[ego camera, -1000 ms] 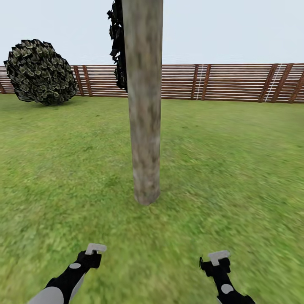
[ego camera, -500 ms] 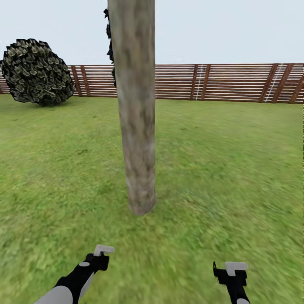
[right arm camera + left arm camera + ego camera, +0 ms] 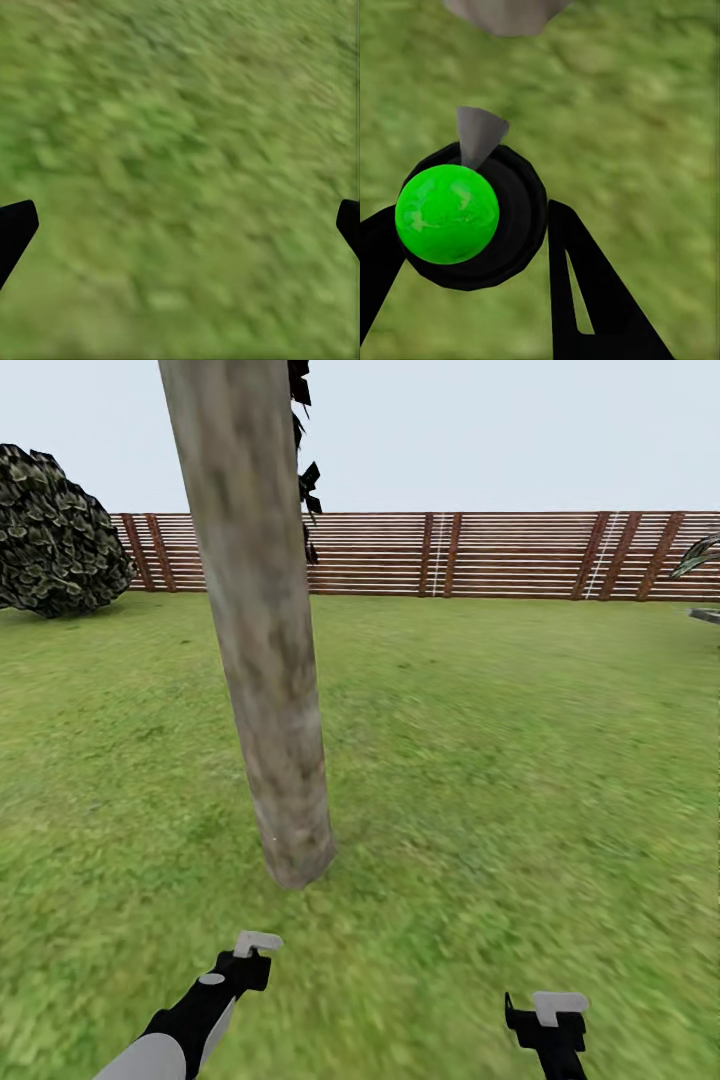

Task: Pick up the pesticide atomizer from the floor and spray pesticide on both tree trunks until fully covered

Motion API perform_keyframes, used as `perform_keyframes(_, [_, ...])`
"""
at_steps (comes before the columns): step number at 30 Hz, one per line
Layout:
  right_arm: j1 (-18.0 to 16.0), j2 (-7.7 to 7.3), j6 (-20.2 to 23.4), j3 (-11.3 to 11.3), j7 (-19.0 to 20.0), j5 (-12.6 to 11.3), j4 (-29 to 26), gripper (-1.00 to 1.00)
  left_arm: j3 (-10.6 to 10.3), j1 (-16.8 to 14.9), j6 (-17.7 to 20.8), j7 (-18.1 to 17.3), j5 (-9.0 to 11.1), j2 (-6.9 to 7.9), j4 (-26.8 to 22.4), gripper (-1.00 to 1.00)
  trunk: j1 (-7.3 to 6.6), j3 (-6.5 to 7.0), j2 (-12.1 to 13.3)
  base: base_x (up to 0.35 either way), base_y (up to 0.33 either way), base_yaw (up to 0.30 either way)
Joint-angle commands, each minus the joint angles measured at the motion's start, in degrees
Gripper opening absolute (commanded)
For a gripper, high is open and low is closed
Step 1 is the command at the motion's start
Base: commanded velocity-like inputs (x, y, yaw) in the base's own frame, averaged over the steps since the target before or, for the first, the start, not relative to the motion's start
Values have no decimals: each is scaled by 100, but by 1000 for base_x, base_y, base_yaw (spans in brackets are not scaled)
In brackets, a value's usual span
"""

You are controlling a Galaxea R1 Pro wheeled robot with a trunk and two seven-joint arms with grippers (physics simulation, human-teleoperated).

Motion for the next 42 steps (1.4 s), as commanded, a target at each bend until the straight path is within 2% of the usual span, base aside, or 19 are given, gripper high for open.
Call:
perform_keyframes(1, [-4,1,-16,-42,-21,61,7,100,48,-2,3,-35,-45,-4,-9,-100,-1,-5,-2,6,-3,-4])
perform_keyframes(2, [-4,1,-16,-41,-21,61,7,100,48,-2,3,-35,-45,-4,-10,-100,-1,-5,-2,5,-3,-3])
perform_keyframes(3, [-4,1,-16,-39,-3,61,231,100,32,-20,636,-79,-45,-226,-807,-100,-1,-5,-2,-8,0,0])
perform_keyframes(15, [-4,1,-16,-39,-3,61,234,100,-9,-25,596,-95,-45,-256,-759,-100,-1,-5,-2,-83,0,0])
perform_keyframes(19, [-4,8,-9,-39,3,62,233,100,-67,-117,650,-96,-45,-514,-839,-100,-1,-5,-2,-11,0,0])
perform_keyframes(21, [-4,7,-8,-39,4,67,231,100,-72,-210,707,-103,-45,-541,-857,-100,-1,-5,-2,-2,0,0])
perform_keyframes(22, [-4,2,-8,-39,5,69,227,100,-47,-320,986,-118,-49,-401,-868,-100,-1,-5,-2,0,0,0])
perform_keyframes(23, [-4,1,-11,-39,5,69,227,100,-34,-340,1061,-121,-42,-103,-842,-100,-1,-5,-2,0,0,0])
perform_keyframes(24, [-4,1,-11,-39,5,69,223,100,-41,-348,1113,-122,-43,36,-818,-100,-1,-5,-2,0,0,0])
perform_keyframes(26, [-4,2,-14,-39,2,69,222,100,-59,-358,1252,-124,-44,55,-818,-100,-1,-5,-2,0,0,0])
perform_keyframes(27, [-4,1,-14,-39,0,69,220,100,-72,-365,1415,-160,-51,-20,-847,-100,-1,-5,-2,0,0,0])
perform_keyframes(29, [-4,1,-16,-39,-3,69,218,100,-85,-510,1731,-434,-65,-294,-896,-100,-1,-5,-2,0,0,0])
perform_keyframes(30, [-4,1,-16,-39,-3,69,224,100,-84,-614,1785,-525,-64,-310,-897,-100,-1,-5,-2,0,0,0])
perform_keyframes(32, [-4,1,-16,-39,-3,69,226,100,-69,-681,1887,-567,-57,-255,-908,-100,-1,-5,-2,0,0,0])
perform_keyframes(34, [-4,1,-16,-39,-3,69,226,100,-41,-769,2155,-644,-47,59,-1070,-100,-1,-5,-2,0,0,0])
perform_keyframes(36, [-4,1,-16,-39,-3,69,227,100,-52,-776,2239,-849,-52,233,-1180,-100,-1,-5,-2,0,0,0])
perform_keyframes(37, [-4,1,-16,-39,-3,69,227,100,-74,-758,2260,-943,-68,241,-1221,-100,-1,-5,-2,0,0,0])
perform_keyframes(42, [-4,-7,-16,-42,-3,69,227,100,-104,-810,2260,-992,-81,-388,-1312,-100,-1,-5,-2,-263,0,0])
